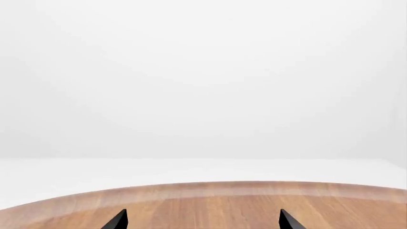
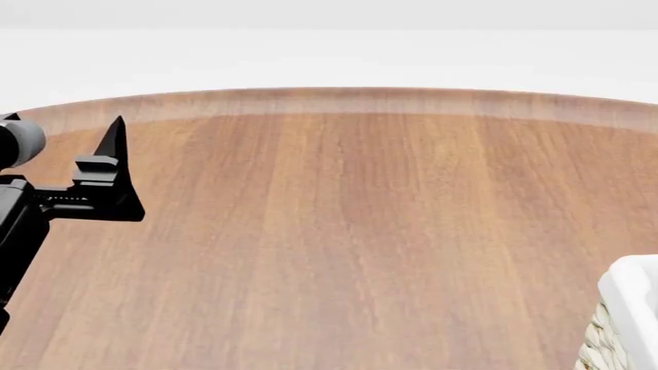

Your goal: Pick the milk and place it in the basket.

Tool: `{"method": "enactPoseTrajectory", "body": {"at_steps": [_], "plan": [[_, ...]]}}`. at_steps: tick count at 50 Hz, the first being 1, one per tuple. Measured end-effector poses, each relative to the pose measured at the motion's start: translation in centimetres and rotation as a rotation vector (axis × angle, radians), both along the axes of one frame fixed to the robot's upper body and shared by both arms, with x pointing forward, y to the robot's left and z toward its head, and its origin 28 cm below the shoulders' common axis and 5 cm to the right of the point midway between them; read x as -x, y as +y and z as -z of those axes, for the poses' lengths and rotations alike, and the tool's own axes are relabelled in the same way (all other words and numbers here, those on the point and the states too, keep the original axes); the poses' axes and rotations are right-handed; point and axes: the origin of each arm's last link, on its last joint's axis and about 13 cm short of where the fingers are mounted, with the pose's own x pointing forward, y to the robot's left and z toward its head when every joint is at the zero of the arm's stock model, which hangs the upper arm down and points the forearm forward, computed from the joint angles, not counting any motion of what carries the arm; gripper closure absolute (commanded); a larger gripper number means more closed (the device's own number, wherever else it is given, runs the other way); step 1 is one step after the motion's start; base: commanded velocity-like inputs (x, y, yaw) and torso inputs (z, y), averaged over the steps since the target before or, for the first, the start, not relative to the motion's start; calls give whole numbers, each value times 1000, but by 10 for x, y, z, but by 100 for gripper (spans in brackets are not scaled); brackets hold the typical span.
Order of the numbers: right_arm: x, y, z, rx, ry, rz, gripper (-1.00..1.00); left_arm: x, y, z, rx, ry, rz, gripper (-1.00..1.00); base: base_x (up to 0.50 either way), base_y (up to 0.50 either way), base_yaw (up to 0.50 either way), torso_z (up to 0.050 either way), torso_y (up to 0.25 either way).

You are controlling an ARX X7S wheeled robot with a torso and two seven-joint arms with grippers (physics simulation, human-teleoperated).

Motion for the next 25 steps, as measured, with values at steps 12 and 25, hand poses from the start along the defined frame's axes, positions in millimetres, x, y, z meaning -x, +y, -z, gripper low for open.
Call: {"method": "enactPoseTrajectory", "body": {"at_steps": [12, 25], "plan": [[-16, 19, -12, 43, -21, -108, -100, 0, -1, 0, 1, 0, 2, -100, 0, 0, 0, 0, 0], [-58, 84, -33, 189, -64, -352, -100, 1, -5, 0, 2, -1, 14, -100, 0, 0, 0, 0, 0]]}}
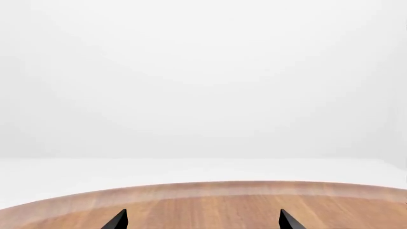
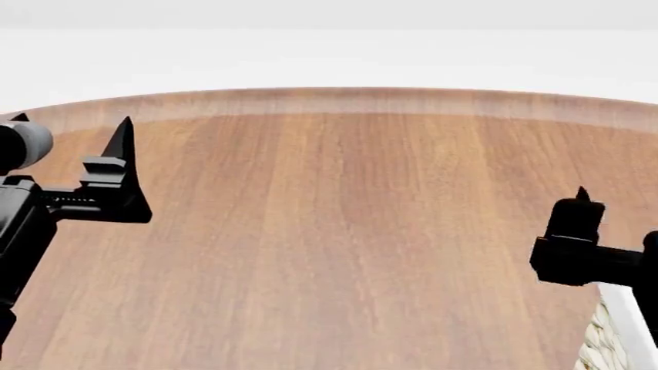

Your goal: Pick the milk and place it in the basket.

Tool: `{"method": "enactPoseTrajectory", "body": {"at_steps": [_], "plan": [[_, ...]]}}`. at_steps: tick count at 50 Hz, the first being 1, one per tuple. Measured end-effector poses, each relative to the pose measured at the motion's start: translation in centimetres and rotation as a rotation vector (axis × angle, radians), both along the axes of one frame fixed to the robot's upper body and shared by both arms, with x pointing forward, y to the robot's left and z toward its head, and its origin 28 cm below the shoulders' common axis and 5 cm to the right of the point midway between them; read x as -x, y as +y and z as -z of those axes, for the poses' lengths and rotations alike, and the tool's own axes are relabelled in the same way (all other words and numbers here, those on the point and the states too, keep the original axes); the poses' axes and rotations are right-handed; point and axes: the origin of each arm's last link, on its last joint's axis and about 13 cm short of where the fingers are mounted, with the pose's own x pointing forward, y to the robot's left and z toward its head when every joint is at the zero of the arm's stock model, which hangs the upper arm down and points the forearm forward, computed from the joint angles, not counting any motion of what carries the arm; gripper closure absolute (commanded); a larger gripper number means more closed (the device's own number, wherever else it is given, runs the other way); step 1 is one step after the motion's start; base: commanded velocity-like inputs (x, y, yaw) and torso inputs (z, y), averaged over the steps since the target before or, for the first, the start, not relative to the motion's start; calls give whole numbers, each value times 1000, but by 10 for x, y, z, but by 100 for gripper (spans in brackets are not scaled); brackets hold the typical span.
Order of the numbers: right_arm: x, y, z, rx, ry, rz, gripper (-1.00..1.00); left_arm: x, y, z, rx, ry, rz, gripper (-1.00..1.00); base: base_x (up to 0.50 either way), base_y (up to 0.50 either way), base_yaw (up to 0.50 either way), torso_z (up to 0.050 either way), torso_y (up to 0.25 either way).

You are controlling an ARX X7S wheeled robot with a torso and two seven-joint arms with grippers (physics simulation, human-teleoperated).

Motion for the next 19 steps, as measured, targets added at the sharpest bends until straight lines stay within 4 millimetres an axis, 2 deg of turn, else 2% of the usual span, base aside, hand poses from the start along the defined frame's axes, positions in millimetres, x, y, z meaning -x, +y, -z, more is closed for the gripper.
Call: {"method": "enactPoseTrajectory", "body": {"at_steps": [9, 19], "plan": [[-16, 37, -8, 75, -38, -139, -100, 2, -3, -1, 0, -3, 9, -100, 0, 0, 0, 0, 0], [-22, 58, -13, 120, -70, -218, -100, 3, -5, -1, -2, -4, 17, -100, 0, 0, 0, 0, 0]]}}
